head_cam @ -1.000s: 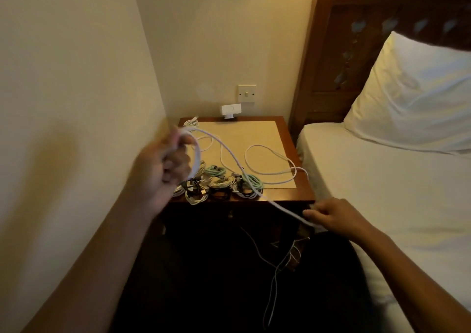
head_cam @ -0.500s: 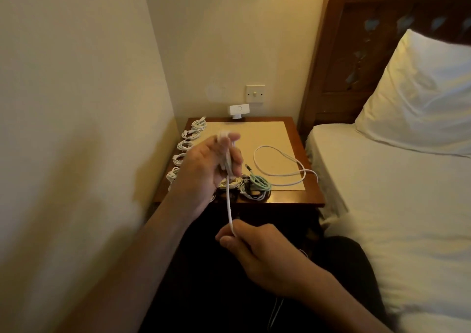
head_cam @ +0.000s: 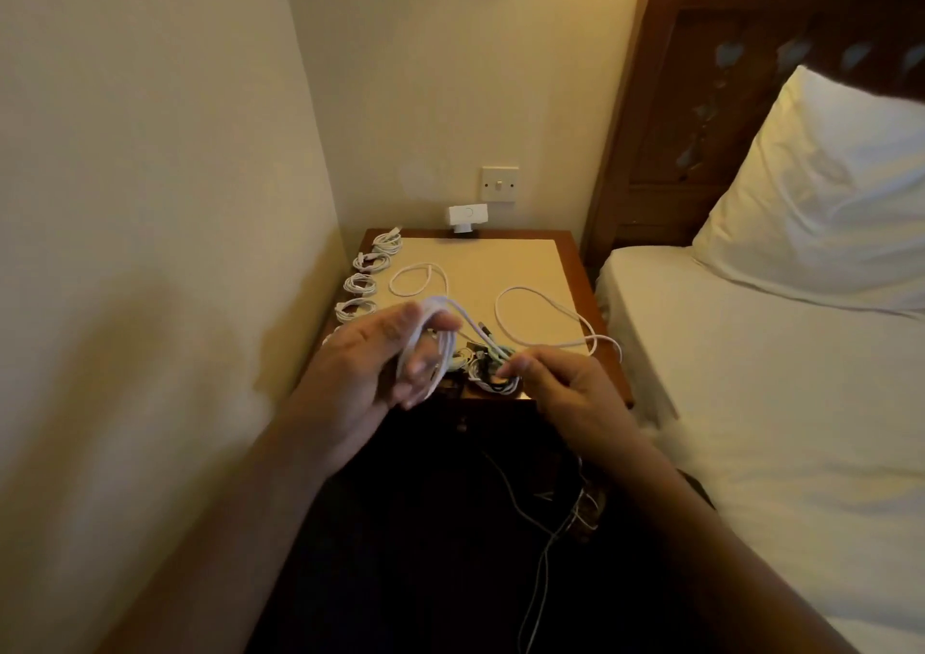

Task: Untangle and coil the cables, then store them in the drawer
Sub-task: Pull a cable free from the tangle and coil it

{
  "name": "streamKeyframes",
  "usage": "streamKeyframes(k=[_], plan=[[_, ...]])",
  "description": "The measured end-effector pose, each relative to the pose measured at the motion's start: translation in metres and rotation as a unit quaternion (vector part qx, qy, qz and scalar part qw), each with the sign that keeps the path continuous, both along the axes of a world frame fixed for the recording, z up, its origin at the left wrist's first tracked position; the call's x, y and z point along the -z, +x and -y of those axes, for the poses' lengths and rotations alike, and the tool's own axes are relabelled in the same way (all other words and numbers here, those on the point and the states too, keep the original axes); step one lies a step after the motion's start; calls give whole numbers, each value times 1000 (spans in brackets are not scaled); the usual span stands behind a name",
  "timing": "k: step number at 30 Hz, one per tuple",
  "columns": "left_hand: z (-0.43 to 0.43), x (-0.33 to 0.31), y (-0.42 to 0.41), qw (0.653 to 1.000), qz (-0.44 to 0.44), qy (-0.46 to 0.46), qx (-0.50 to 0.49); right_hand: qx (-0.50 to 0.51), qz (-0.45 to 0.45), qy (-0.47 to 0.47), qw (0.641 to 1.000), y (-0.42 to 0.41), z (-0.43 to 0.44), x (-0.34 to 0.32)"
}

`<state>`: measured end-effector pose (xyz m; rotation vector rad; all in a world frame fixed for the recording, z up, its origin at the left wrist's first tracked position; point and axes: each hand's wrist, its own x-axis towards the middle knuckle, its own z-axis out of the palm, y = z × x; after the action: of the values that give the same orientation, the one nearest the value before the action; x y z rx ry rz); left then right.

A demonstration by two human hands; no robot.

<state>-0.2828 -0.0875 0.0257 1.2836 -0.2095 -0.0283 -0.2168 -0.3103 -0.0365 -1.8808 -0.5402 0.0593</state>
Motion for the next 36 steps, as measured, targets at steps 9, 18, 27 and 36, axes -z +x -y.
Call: streamKeyframes(k=[9,18,27,36], plan=[[6,14,34,984,3,125,-131,-137,33,-214,967,-61,-36,-41],[-17,-40,12,956,24,277,90,-110,79,-168,976,33,10,-145],[-64,-117,31,990,102,-76,-69,103,-92,-82,987,111,127,-35],[-35,-126,47,979,131,-142,-67,183,-214,-313,907,72,234,71]])
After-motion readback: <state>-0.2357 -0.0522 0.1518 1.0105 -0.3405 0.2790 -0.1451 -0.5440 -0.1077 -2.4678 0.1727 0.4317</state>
